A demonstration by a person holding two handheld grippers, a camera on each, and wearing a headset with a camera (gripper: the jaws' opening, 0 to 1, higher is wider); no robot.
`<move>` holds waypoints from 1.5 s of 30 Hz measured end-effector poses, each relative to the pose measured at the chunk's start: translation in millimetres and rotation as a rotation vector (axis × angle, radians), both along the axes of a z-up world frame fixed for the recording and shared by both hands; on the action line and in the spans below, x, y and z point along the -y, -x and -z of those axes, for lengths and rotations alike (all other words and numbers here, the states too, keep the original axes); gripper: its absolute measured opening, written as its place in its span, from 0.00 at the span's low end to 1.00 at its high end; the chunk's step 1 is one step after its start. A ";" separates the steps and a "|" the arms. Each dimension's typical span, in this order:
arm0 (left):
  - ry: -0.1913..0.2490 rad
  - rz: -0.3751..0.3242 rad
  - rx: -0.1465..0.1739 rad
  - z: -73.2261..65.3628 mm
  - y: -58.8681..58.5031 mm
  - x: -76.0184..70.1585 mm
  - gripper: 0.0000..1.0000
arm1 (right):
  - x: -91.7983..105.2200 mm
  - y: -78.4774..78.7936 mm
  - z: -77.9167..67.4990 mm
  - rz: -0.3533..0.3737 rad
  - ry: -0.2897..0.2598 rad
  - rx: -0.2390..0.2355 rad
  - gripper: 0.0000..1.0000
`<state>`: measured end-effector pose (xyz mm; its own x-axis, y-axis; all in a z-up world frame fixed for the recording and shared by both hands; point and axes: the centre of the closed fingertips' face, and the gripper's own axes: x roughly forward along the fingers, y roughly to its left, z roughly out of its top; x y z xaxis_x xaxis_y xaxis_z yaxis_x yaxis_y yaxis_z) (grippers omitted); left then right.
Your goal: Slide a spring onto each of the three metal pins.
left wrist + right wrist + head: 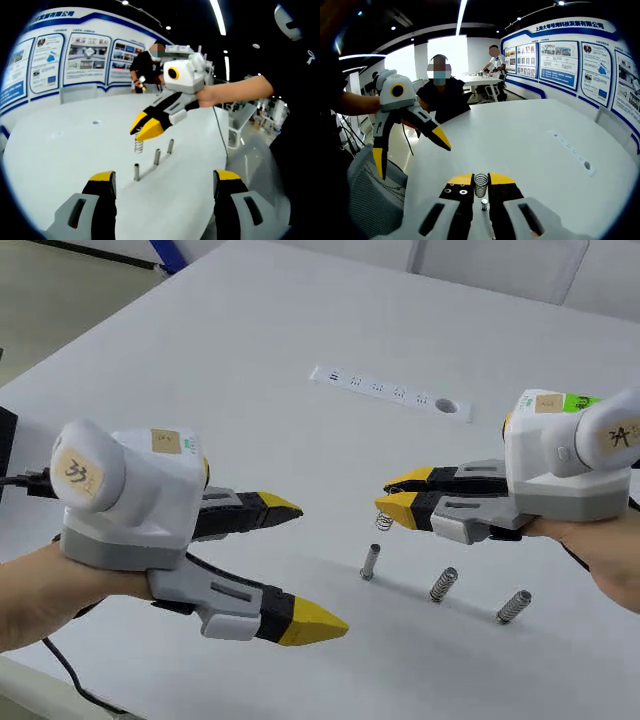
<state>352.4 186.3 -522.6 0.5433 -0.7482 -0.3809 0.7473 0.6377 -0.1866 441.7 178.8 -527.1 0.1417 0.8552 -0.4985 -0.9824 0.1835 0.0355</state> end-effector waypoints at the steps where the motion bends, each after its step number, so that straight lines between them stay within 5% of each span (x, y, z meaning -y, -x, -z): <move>1: -0.003 0.000 -0.003 1.6 0.0 -0.3 0.83 | -0.3 -1.2 2.4 0.006 -0.003 -0.004 0.11; 8: -0.024 -0.012 -0.025 11.8 -0.2 -3.8 0.92 | 0.4 -9.2 23.2 0.059 0.002 -0.053 0.11; 17: -0.050 -0.048 -0.010 19.1 -4.3 -10.4 0.97 | -1.3 -6.3 39.9 0.046 0.043 -0.044 0.11; 25: -0.050 -0.111 0.015 19.2 -13.4 -18.5 0.97 | 2.3 -8.3 50.0 0.051 0.072 -0.033 0.11; 27: -0.081 -0.156 0.072 16.4 -20.5 -23.8 0.97 | 2.8 -9.3 52.3 0.062 0.074 -0.035 0.11; 37: -0.053 -0.169 0.069 15.4 -19.5 -20.5 0.97 | 3.3 -4.6 71.1 0.055 0.112 -0.017 0.11; 45: -0.040 -0.216 0.111 9.9 -24.7 -23.8 0.96 | 3.9 -7.8 83.3 0.086 0.133 -0.013 0.12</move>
<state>377.1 210.1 -532.5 0.7296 -0.5952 -0.3367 0.6070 0.7904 -0.0820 449.5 174.9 -610.4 0.2048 0.7667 -0.6085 -0.9623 0.2712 0.0178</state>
